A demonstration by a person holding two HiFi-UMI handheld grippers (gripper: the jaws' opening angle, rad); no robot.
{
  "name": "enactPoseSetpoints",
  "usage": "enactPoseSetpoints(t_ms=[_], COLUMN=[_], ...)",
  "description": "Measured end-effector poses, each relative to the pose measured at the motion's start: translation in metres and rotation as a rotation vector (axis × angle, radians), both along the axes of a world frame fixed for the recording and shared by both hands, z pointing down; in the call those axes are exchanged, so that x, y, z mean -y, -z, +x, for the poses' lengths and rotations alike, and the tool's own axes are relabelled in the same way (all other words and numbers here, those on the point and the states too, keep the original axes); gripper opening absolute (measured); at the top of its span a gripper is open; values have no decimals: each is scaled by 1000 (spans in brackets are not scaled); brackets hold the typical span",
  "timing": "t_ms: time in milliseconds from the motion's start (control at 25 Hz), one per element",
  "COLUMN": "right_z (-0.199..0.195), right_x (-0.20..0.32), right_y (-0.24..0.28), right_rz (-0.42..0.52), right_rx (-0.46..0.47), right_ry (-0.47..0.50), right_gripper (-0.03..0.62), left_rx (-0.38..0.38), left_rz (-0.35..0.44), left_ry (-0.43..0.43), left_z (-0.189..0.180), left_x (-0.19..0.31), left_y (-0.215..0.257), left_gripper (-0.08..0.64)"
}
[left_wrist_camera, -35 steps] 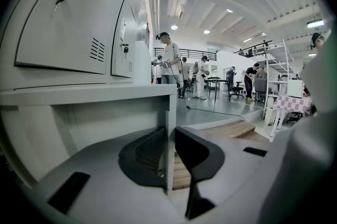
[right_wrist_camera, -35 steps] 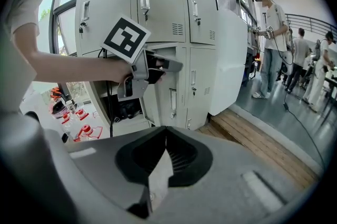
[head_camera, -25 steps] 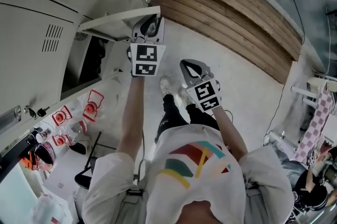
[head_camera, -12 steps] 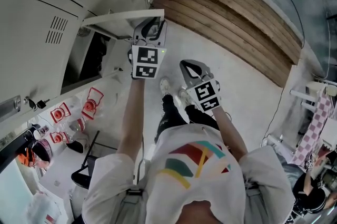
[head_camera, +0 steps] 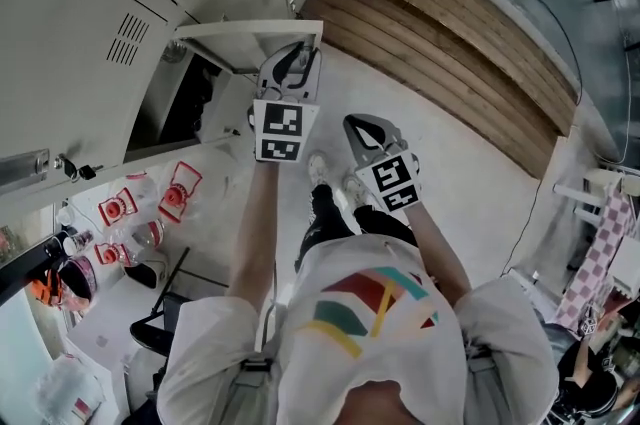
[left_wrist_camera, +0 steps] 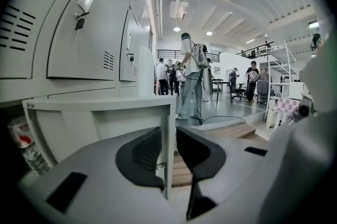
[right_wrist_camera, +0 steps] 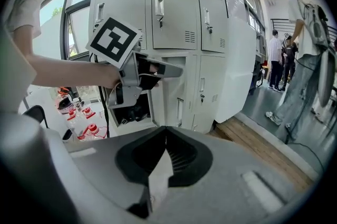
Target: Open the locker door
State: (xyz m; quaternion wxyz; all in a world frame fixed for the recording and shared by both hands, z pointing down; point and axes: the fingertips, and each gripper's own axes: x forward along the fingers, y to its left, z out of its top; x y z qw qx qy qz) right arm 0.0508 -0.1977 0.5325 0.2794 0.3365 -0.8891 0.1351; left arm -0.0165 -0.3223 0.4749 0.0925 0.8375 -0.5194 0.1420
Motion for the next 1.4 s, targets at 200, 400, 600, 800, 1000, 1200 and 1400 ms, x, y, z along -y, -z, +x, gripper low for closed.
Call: enactPoseSetpoints(t_ms=[200,400,600,800,1000,1200,1400], right_z=[-8,-26,-49,-92,-129,-156,-170], right_x=[-5,-3,4,-1,-13,-32,-44], right_y=[26,71,118,175,226,251,254], right_rz=[42,140,247,354,425,451,433], right_rx=[44,112,162,245,347,417,444], right_ry=[20,62,104,169,216,271,313], right_gripper=[5,5,5,5,5,5,5], left_rx=[-36,-41,-60,-126,-27,-3,6], left_rz=[44,127,212,267,361,430,423], left_ry=[29,110,212,429,590,647,682], left_z=[-3,-21,-49,-107,-149,-171,-182], left_x=[-29,-65,-100,-142,-176,-198,-212], left_y=[30,74,121,162,195,217,222], left_gripper=[75,26,17,17,17,17,17])
